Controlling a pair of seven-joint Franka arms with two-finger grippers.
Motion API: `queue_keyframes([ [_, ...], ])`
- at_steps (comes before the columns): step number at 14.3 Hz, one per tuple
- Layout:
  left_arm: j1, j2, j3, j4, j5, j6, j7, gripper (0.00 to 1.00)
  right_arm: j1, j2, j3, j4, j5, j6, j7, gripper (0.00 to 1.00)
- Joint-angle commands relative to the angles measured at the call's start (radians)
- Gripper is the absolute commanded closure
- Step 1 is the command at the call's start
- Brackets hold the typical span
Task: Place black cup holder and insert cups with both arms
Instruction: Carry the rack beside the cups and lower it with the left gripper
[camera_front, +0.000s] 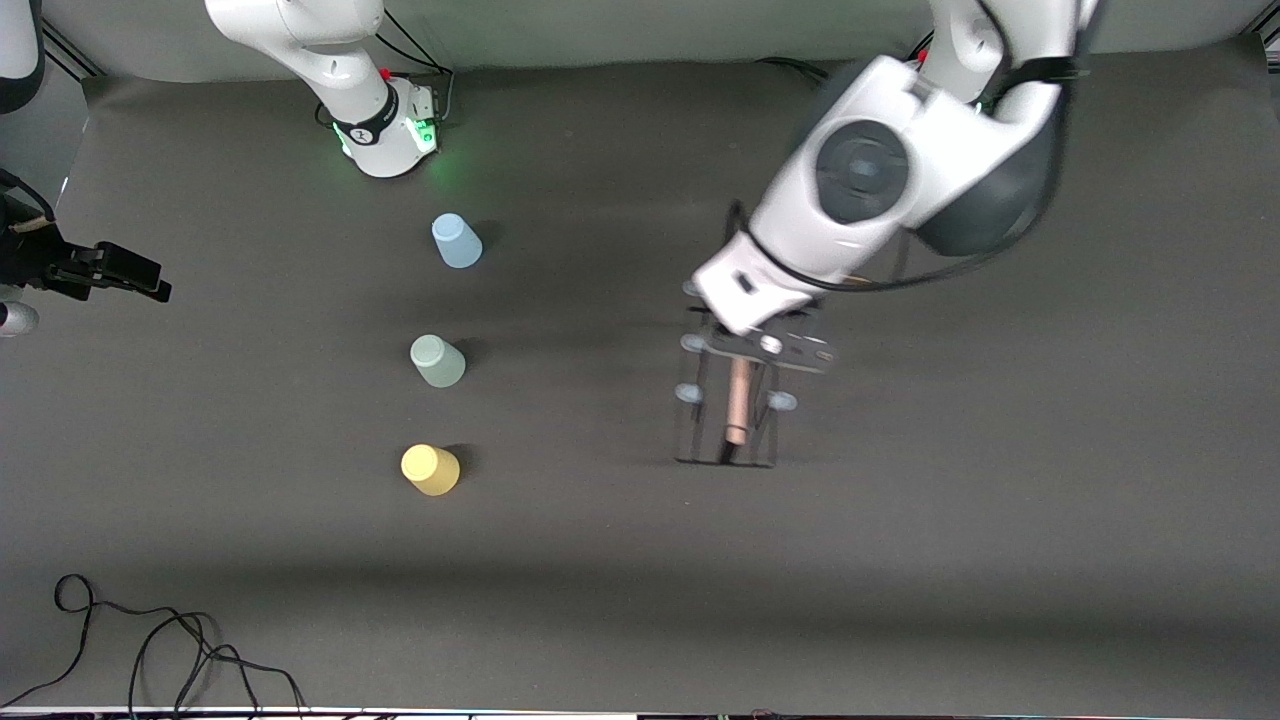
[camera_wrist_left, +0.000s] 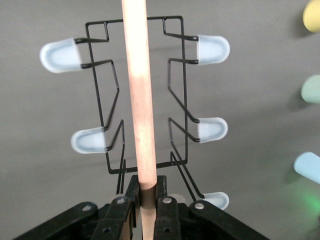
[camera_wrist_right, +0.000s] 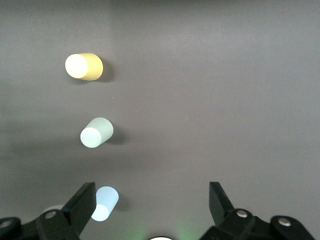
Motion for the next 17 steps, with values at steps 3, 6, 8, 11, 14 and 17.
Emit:
queue_keyframes([
  [3,-0.122,0.118,-0.011,0.055,-0.001,0.149,-0.211,1.0,-0.009,-0.026,0.007,-0.022,-0.005,0.001,-0.007,0.0],
  [6,-0.205,0.196,-0.009,0.052,0.007,0.254,-0.305,1.0,-0.009,-0.028,0.007,-0.025,-0.005,0.001,-0.006,0.0],
  [8,-0.213,0.239,-0.009,0.052,0.004,0.309,-0.333,1.0,-0.009,-0.028,0.007,-0.025,-0.005,0.0,-0.006,0.0],
  [11,-0.213,0.267,-0.009,0.052,-0.003,0.366,-0.356,1.0,-0.005,-0.028,0.007,-0.025,-0.005,0.0,0.0,0.0],
  [14,-0.213,0.276,-0.009,0.052,-0.006,0.372,-0.353,1.0,0.0,-0.029,0.009,-0.025,-0.003,-0.014,0.006,0.0],
  [17,-0.215,0.282,-0.009,0.052,0.007,0.401,-0.333,1.0,0.041,-0.029,0.016,-0.029,0.052,-0.011,0.13,0.0],
])
